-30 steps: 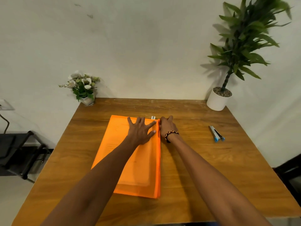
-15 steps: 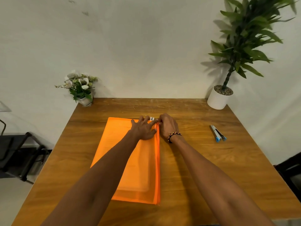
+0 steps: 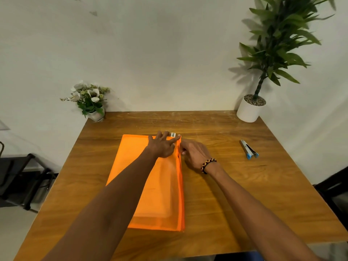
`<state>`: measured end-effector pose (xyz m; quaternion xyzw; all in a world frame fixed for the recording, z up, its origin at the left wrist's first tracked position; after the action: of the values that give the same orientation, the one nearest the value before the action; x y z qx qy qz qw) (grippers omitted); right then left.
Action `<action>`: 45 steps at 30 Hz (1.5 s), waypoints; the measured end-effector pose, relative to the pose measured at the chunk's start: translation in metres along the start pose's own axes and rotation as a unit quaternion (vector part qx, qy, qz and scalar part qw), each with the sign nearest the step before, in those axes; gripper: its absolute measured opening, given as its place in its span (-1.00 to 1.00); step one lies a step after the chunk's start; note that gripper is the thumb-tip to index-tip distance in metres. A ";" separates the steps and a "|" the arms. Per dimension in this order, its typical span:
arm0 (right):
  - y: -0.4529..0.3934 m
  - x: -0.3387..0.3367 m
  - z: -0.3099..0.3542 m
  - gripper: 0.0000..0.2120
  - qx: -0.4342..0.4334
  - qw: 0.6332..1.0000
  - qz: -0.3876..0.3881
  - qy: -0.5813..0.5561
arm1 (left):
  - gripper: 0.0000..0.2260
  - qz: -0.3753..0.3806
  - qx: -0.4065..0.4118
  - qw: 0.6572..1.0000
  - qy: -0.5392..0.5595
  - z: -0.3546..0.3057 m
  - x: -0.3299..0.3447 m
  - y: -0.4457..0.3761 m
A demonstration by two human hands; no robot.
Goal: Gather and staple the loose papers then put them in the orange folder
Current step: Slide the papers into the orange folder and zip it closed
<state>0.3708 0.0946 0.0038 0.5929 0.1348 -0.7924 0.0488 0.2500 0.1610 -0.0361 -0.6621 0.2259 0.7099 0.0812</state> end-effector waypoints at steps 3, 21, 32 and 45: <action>0.018 0.005 0.000 -0.76 -0.013 0.999 0.026 -0.044 | -0.54 -0.052 -0.012 0.998 0.026 0.002 0.005 0.005; 0.047 -0.014 0.024 -0.76 -0.034 0.998 -0.012 -0.048 | -0.50 -0.151 0.134 0.976 0.083 -0.017 0.032 0.049; 0.095 -0.025 0.026 -0.83 -0.068 0.986 0.148 -0.013 | -0.53 -0.119 0.126 0.981 0.087 -0.017 0.032 0.047; 0.136 -0.012 0.053 -0.83 -0.072 0.950 0.289 -0.092 | -0.46 -0.146 0.117 0.974 0.126 -0.013 0.028 0.056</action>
<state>0.3573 -0.0514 0.0080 0.5262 0.0090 -0.7835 0.3304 0.2355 0.1011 -0.0522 -0.7581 0.2168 0.5698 0.2318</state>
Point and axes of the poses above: each hand's wrist, its own y-axis away from the middle knuckle, its own x-axis out of the palm, z = x × y, the point moved 8 cm from there along -y, towards the middle knuckle, and after that the axes turned 2 degrees about -z, right-handed, at the moved point
